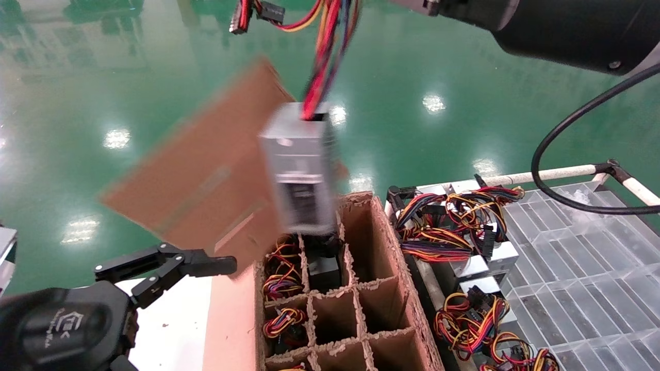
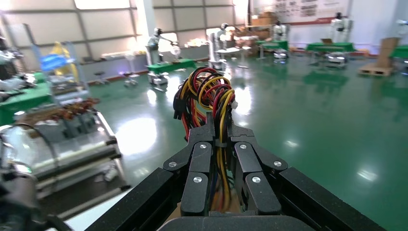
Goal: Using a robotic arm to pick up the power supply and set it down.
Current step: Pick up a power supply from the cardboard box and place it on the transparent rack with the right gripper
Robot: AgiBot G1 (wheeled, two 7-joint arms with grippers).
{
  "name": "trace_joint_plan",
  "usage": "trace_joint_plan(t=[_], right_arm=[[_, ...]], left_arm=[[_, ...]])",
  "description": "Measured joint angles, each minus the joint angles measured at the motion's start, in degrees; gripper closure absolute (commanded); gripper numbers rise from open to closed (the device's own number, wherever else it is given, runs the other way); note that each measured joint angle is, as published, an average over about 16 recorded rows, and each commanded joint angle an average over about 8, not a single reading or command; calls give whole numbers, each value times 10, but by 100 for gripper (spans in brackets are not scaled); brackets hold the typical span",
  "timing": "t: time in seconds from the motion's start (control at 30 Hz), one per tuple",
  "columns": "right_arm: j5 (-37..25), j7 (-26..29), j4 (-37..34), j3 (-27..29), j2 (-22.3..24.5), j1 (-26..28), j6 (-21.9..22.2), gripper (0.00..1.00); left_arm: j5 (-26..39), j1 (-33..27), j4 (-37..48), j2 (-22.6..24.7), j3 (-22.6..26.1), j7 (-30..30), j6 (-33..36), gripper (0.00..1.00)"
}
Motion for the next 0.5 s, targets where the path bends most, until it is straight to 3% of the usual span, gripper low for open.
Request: trace_joint_plan(t=[0.3, 0.5], right_arm=[[-21, -23, -13, 5, 27, 2, 13, 100], [-31, -34, -26, 4, 50, 13, -4, 100]], left_arm=[[0, 0, 0, 0, 0, 0, 0, 0], [0, 0, 0, 0, 0, 0, 0, 0]])
